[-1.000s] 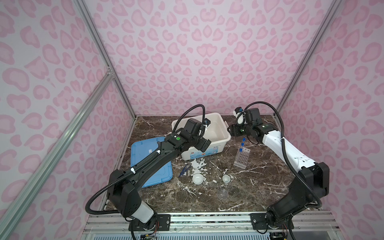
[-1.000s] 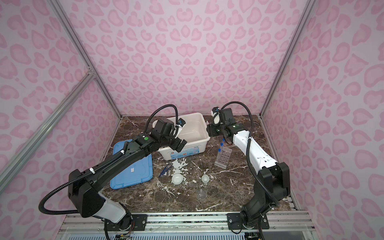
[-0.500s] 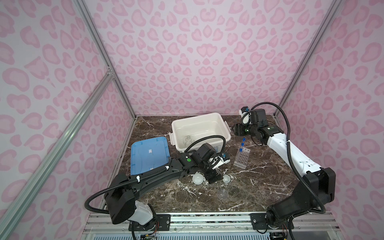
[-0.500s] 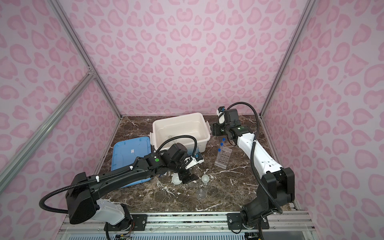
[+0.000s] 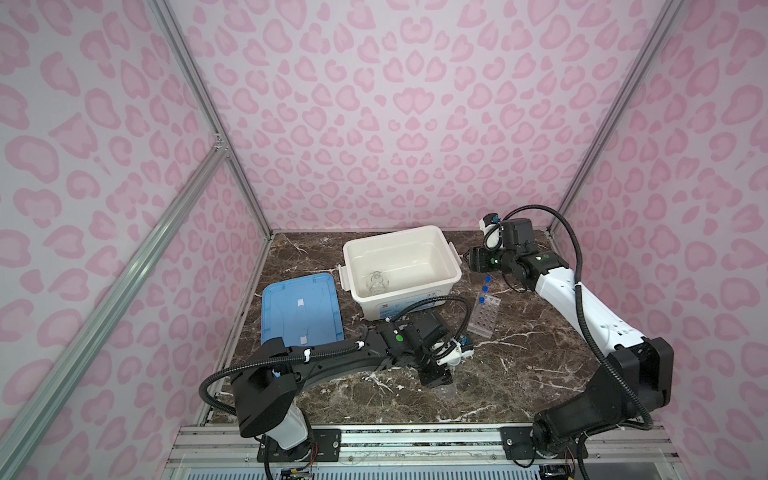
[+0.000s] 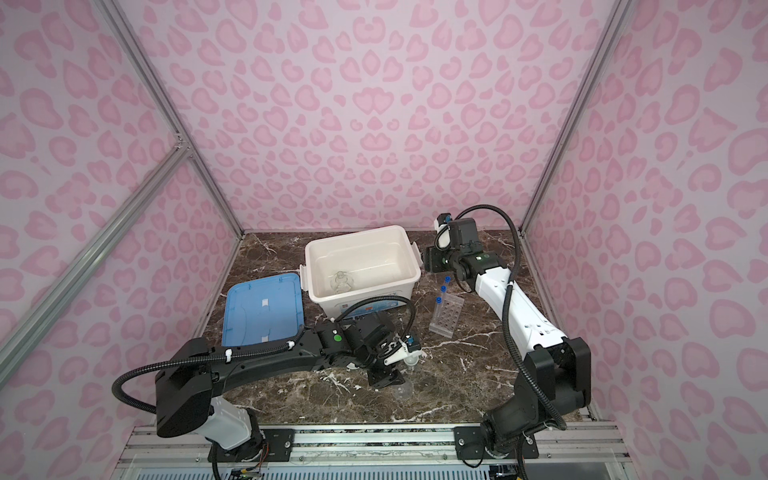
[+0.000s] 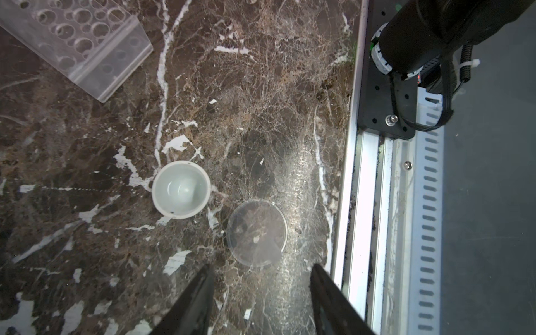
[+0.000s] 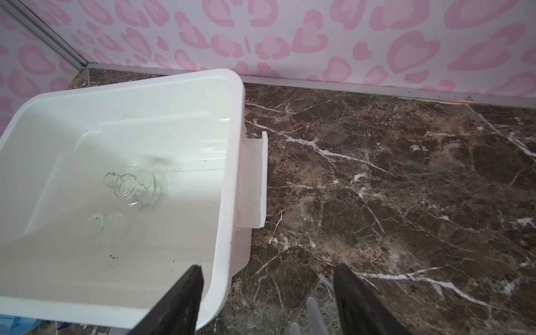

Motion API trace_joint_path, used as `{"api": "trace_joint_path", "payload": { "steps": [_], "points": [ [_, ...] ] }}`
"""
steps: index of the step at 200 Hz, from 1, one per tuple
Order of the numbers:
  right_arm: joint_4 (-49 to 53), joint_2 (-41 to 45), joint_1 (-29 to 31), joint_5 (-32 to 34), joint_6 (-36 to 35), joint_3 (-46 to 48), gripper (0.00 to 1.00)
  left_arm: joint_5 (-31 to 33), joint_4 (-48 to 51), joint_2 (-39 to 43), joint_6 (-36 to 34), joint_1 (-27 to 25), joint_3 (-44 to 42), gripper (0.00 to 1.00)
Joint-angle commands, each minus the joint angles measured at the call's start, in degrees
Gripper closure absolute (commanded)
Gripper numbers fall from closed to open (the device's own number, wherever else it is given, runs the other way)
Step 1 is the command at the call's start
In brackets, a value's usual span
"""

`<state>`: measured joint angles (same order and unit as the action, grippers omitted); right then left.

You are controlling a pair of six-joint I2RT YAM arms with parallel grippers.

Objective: Organize the chemistry lab equipment
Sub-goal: 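Move the open left gripper out of the bin toward the white cup and clear dish, then lower the left gripper around the handle of the clear round dish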

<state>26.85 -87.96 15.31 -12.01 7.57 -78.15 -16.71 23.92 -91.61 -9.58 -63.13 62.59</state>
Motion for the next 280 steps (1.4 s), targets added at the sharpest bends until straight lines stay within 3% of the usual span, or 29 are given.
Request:
{"api": "trace_joint_path", "payload": {
  "steps": [1, 58, 177, 209, 280],
  "points": [
    [-1.0, 0.2, 0.0, -0.2, 0.3, 0.5, 0.27, 0.1, -0.1, -1.4, 0.2, -0.6, 1.1, 0.46],
    [-1.0, 0.4, 0.1, -0.4, 0.7, 1.0, 0.27, 2.0, 1.5, -4.2, 0.3, -1.7, 2.8, 0.55],
    [-1.9, 0.3, -0.1, -1.3, 1.5, 1.7, 0.27, 6.9, 3.1, -7.2, 1.1, -3.7, 4.1, 0.63],
    [-2.1, 0.4, -0.1, -1.3, 1.6, 2.0, 0.27, 8.2, 3.3, -8.0, 1.2, -3.8, 4.3, 0.71],
    [-2.5, 0.2, -0.2, -1.6, 1.9, 2.1, 0.27, 10.4, 3.5, -8.1, 1.3, -3.8, 4.0, 0.79]
  ]
}}
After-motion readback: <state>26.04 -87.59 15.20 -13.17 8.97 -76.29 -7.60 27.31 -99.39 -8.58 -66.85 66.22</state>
